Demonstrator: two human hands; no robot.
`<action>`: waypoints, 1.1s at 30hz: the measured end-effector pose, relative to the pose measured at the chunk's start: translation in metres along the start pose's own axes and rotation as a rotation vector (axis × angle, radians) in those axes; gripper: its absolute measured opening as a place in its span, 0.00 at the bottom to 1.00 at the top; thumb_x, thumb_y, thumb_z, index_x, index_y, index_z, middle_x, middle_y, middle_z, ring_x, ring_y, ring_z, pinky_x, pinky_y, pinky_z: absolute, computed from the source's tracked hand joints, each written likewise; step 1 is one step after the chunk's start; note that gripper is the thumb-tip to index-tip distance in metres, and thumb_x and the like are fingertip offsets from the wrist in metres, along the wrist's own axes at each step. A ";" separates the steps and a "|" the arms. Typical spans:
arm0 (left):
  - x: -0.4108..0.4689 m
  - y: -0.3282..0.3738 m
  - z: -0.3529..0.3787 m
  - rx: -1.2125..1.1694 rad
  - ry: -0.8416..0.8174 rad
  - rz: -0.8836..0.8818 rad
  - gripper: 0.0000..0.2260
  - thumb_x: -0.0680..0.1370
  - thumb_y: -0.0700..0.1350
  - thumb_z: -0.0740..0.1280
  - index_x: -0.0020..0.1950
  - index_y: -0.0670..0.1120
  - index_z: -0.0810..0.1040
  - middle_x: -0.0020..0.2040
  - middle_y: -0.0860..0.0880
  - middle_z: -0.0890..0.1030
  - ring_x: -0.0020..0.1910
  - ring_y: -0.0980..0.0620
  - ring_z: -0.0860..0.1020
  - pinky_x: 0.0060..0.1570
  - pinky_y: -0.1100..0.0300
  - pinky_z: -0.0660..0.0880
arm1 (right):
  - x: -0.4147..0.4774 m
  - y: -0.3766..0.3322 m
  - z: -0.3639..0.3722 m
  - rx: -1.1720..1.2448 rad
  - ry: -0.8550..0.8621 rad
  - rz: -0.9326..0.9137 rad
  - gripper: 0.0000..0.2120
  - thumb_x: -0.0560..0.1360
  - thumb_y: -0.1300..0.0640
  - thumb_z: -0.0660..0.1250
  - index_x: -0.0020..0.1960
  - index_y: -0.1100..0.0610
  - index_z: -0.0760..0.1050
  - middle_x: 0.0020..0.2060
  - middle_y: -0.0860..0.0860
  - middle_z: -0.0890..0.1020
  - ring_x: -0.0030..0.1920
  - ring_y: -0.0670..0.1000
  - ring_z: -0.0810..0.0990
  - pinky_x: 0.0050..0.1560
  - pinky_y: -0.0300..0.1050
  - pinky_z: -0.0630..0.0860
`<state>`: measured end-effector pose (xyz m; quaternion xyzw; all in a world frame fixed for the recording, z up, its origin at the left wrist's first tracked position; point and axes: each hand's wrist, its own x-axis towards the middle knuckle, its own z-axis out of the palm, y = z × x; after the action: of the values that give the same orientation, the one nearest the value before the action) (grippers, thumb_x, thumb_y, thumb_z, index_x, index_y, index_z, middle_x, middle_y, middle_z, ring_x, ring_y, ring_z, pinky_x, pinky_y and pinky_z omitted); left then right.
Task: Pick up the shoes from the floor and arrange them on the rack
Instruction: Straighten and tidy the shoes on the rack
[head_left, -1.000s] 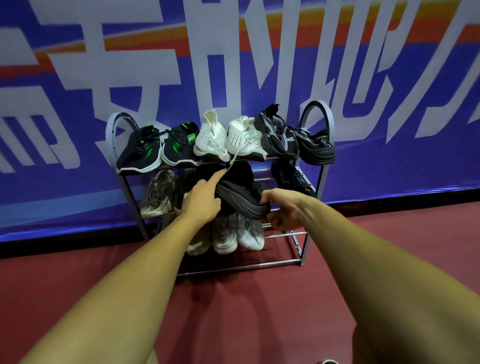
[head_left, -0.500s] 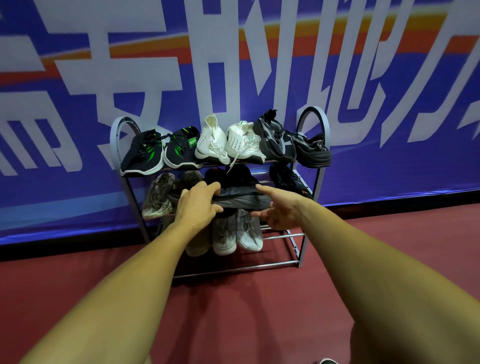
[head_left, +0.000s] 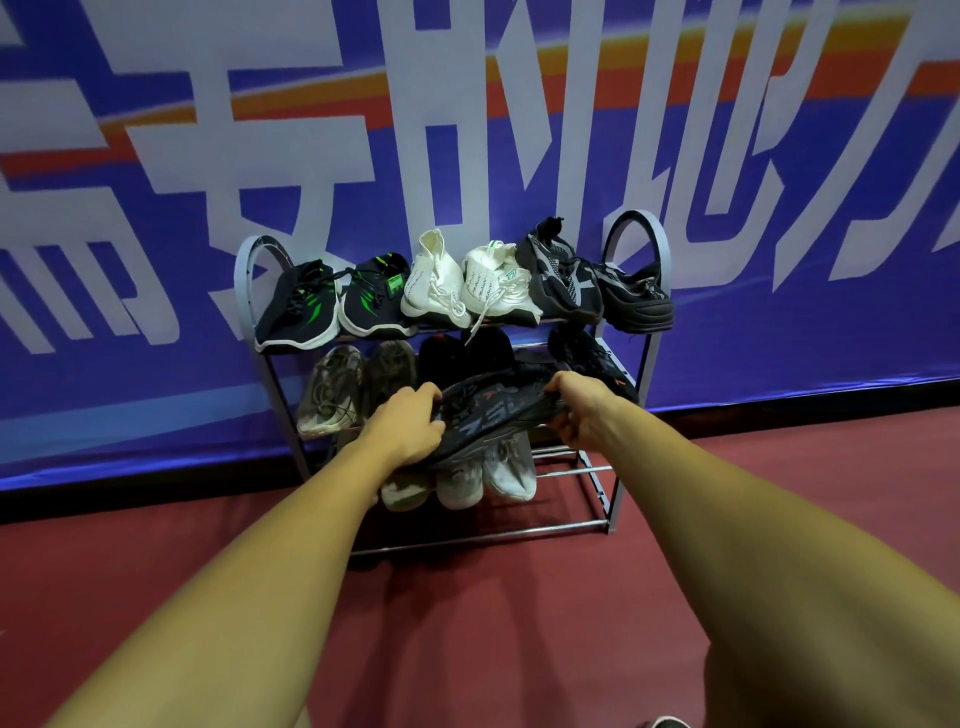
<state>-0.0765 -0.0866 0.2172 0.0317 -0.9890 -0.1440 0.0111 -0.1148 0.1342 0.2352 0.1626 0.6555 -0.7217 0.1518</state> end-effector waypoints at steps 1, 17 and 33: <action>0.001 -0.003 0.001 0.001 -0.013 -0.017 0.20 0.79 0.52 0.64 0.71 0.51 0.68 0.63 0.43 0.74 0.59 0.41 0.76 0.59 0.45 0.74 | 0.001 0.000 0.000 -0.007 -0.003 0.008 0.10 0.75 0.64 0.60 0.36 0.56 0.67 0.31 0.52 0.68 0.22 0.45 0.60 0.17 0.30 0.56; 0.006 -0.006 0.003 -0.073 -0.215 0.019 0.11 0.82 0.52 0.62 0.58 0.48 0.77 0.58 0.45 0.80 0.56 0.45 0.76 0.56 0.53 0.73 | 0.013 0.000 0.000 -0.007 0.042 -0.053 0.05 0.75 0.61 0.64 0.41 0.58 0.70 0.31 0.53 0.68 0.25 0.48 0.61 0.18 0.34 0.64; 0.033 0.029 0.012 -0.273 0.046 -0.059 0.14 0.79 0.48 0.64 0.37 0.47 0.64 0.35 0.47 0.71 0.40 0.45 0.71 0.40 0.55 0.67 | 0.029 0.005 -0.003 -0.129 -0.074 -0.053 0.20 0.73 0.65 0.71 0.63 0.70 0.74 0.44 0.61 0.77 0.38 0.56 0.75 0.29 0.41 0.77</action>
<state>-0.1110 -0.0578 0.2138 0.0623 -0.9584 -0.2765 0.0336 -0.1389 0.1364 0.2183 0.1085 0.6988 -0.6871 0.1669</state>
